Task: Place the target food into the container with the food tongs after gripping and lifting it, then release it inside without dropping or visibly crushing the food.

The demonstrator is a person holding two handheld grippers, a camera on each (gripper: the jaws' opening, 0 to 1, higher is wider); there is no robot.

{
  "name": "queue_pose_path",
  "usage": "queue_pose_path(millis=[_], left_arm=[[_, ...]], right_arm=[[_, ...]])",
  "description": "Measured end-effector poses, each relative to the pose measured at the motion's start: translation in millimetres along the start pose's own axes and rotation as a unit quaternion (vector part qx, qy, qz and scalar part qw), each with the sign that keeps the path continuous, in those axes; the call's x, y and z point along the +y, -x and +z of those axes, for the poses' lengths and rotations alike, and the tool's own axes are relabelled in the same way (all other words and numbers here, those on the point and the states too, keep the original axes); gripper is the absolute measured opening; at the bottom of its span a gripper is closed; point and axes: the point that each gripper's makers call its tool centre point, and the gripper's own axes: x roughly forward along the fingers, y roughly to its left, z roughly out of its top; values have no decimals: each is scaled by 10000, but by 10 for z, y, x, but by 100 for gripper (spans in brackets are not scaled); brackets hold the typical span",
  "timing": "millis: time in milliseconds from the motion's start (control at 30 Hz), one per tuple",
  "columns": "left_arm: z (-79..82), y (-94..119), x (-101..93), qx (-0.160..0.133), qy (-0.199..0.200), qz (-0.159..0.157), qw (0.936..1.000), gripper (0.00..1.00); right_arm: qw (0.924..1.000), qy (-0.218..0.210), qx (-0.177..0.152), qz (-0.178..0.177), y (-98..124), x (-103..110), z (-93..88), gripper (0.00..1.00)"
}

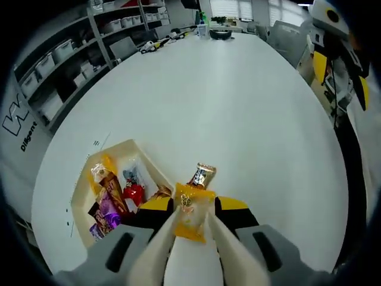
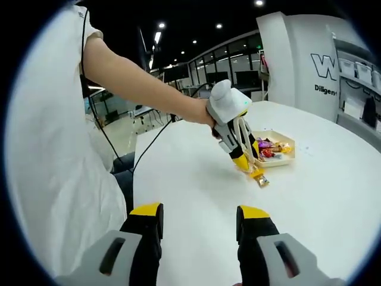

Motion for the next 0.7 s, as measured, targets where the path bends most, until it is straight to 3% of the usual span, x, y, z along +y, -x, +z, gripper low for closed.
queue_pose_path(millis=[133, 500, 700], left_arm=[[-23, 7, -49, 35, 275, -138, 9995, 23], [-106, 136, -267, 63, 262, -439, 9987, 24], [-104, 154, -222, 28, 326, -384, 9987, 25]], right_arm=[[10000, -11, -8, -10, 7, -14, -2, 46], [10000, 36, -32, 43, -46, 5, 38, 46], [9999, 65, -32, 69, -66, 11, 52, 46]])
